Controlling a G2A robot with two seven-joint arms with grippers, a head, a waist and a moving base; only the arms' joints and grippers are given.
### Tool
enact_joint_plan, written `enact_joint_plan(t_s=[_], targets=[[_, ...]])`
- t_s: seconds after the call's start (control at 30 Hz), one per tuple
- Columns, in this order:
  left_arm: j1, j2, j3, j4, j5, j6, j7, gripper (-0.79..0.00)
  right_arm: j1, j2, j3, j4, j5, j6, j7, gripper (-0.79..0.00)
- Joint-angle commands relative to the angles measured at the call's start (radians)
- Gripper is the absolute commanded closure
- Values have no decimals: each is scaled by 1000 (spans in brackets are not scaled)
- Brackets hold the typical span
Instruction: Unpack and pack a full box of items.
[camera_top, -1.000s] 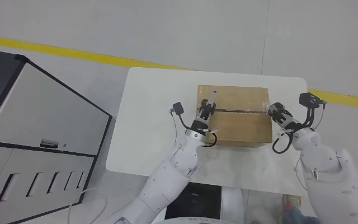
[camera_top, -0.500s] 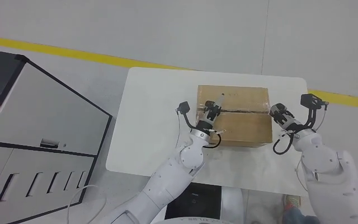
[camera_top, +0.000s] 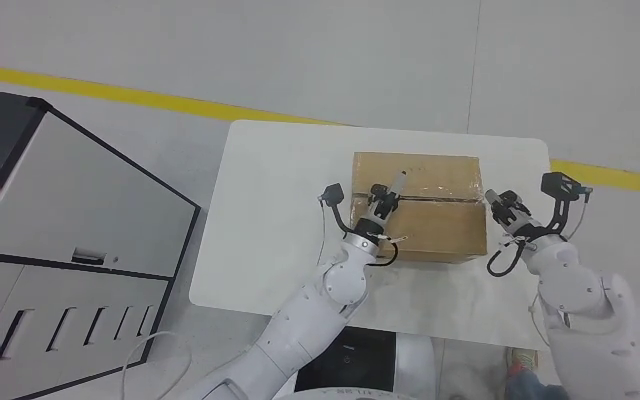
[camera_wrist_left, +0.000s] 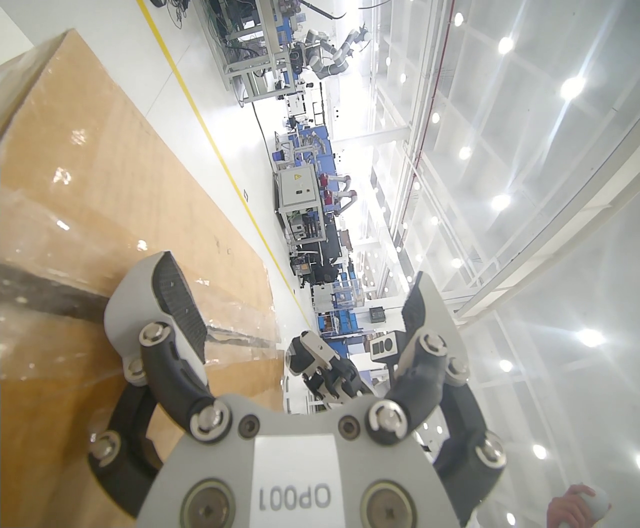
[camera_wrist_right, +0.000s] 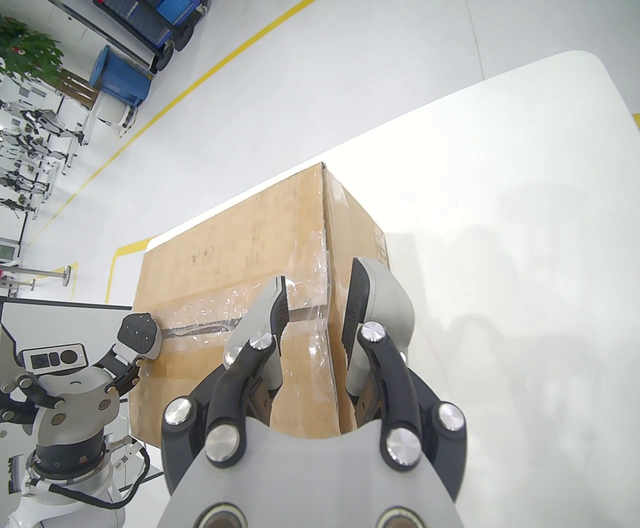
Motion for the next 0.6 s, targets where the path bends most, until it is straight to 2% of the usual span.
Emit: enact_joint_plan(t_s=[0.0,0.23,0.4,0.57], targets=[[-1,-1,-1,2,0,0,-1,-785,-5,0,7,-2,-2,0,-1,-191],[-8,-4,-2,3,-5,3,-15,-785,-8,-2,28,0,2,10,-25,-194],[-11,-10,5,-3,-27,-6,-22,-785,-9,-1,72,13,13,6,-34,-163],[-11,-12,8,-9,-35,-10,-22,-785,-29,0,139,14,59,-52,-52,-209]])
